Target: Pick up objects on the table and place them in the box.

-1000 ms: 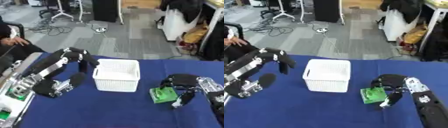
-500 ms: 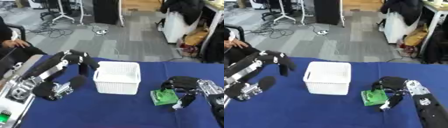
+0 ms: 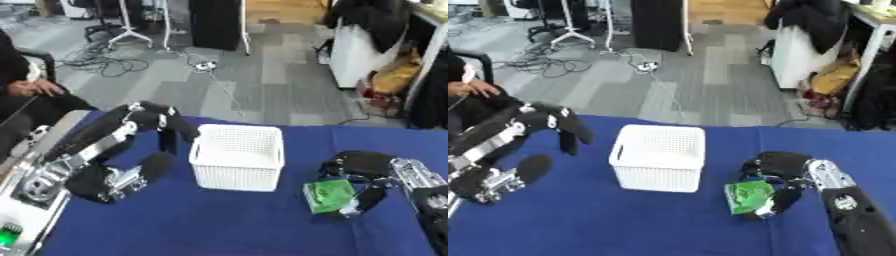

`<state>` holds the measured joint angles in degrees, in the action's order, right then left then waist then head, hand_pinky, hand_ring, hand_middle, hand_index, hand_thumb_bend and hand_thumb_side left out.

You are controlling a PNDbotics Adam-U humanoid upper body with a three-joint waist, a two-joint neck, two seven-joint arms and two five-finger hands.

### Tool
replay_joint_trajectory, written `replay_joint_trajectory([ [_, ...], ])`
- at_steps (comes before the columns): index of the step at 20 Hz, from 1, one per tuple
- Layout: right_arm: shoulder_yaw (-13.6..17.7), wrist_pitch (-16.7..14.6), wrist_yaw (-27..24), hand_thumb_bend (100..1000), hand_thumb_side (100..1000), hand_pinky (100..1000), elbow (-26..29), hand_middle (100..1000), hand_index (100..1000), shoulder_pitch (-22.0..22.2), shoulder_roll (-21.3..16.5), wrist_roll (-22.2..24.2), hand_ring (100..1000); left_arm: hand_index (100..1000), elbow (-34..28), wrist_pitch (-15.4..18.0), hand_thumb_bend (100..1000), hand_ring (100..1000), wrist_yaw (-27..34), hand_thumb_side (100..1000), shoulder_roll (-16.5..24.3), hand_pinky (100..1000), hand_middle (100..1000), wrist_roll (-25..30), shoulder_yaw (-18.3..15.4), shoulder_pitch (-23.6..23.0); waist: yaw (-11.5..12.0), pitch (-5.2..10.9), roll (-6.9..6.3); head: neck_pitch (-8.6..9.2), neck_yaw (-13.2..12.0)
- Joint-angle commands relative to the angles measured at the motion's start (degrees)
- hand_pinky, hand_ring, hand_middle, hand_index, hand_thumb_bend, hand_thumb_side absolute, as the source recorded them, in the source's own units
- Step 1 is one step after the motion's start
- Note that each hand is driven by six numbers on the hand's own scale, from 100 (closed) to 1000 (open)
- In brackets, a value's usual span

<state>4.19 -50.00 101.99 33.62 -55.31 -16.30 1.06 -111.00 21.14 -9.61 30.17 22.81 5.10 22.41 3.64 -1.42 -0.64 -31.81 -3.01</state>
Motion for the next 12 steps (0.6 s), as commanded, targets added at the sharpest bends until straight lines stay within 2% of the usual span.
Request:
replay_joint_trajectory([
  [1, 0.75, 0.61, -0.22, 746, 1000, 855, 1.28, 813, 858, -1.90, -0.17, -0.17, 756, 773, -1.05, 0.15, 123, 469, 0.23, 1000, 0.56, 371, 577, 0.15, -0.16, 0.82, 0.07, 0.49, -0.11, 1.00, -0.06],
  [8, 1.41, 1.95, 0.06, 745, 1000, 853, 0.97, 810, 858, -2.31, 0.02, 0.36, 755, 773, -1.09, 0.14, 123, 468, 0.31, 1000, 0.50, 371, 576, 0.25, -0.08, 0.95, 0.18, 0.34, -0.11, 1.09, -0.11],
  [12, 2.70, 3.89, 0.36, 745, 1000, 853, 0.60, 808, 859, -1.84, 0.69, 1.40, 756, 773, -1.10, 0.15, 123, 468, 0.41, 1000, 0.40, 371, 576, 0.34, -0.01, 1.04, 0.26, 0.18, -0.18, 1.14, -0.16],
])
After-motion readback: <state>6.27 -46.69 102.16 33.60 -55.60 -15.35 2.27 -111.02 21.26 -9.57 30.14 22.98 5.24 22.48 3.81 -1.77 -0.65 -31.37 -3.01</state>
